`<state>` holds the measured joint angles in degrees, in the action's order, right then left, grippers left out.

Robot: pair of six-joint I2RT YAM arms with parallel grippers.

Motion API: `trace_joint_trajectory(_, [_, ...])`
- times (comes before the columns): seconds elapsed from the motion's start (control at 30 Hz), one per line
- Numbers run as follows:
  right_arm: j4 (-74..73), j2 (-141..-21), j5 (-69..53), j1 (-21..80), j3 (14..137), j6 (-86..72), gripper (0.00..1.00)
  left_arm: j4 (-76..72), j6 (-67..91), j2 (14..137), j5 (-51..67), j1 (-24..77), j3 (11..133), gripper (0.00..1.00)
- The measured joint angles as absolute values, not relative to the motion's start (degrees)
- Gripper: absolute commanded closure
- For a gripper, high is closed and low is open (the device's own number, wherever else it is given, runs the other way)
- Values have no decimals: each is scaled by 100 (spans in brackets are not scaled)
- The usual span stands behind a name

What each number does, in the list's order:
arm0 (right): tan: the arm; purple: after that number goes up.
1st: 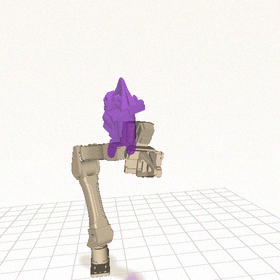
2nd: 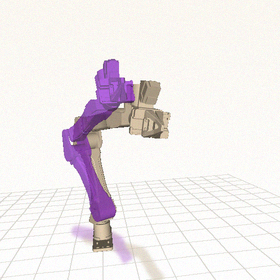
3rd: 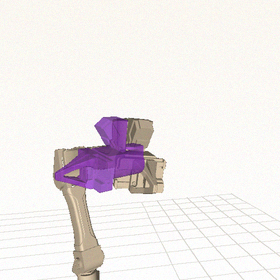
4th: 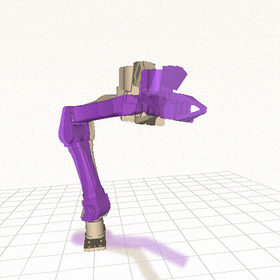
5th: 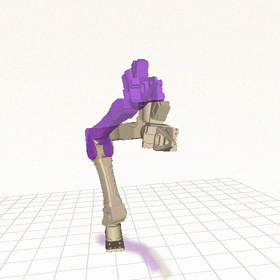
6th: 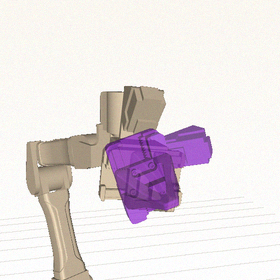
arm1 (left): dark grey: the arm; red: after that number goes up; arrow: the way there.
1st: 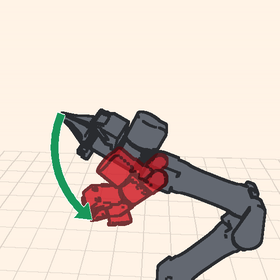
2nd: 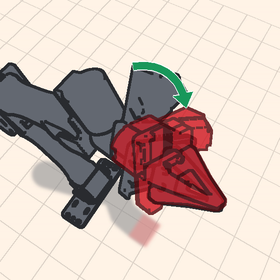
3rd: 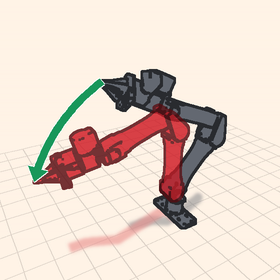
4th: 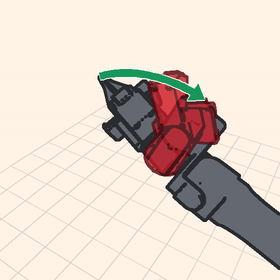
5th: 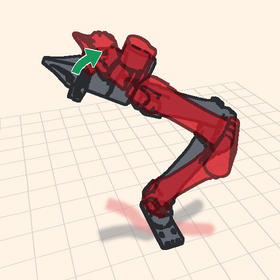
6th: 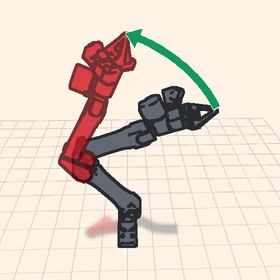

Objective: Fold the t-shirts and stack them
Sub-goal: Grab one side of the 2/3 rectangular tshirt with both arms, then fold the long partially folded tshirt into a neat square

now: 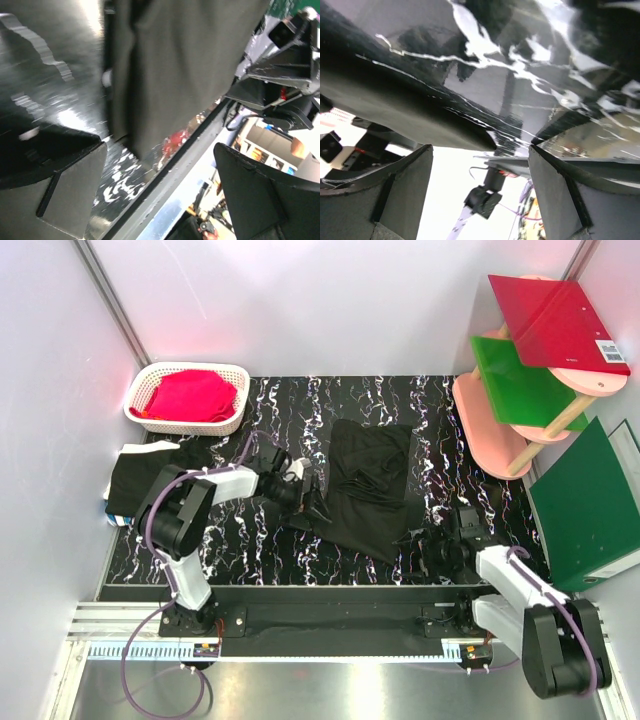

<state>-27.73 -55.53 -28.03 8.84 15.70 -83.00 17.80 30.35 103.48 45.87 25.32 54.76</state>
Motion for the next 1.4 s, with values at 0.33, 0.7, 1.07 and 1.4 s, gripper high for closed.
trace_joint_trajectory(0.33, [-1369, -8025, -3280, 858, 2648, -7946, 88, 1490, 3577, 10925, 4805, 2906, 5636, 95])
trace_joint_trajectory(0.7, [-1712, -9400, -4311, 847, 4038, -6626, 100, 1789, 3765, 11170, 4801, 2943, 5778, 100])
trace_joint_trajectory(1.07, [-4215, -9094, -4027, 851, 4659, -5323, 100, 2432, 3835, 10162, 4624, 3079, 5437, 100])
trace_joint_trajectory(1.4, [-5826, -8836, -3175, 851, 6643, -4335, 100, 3395, 3898, 9675, 4729, 3295, 5900, 100])
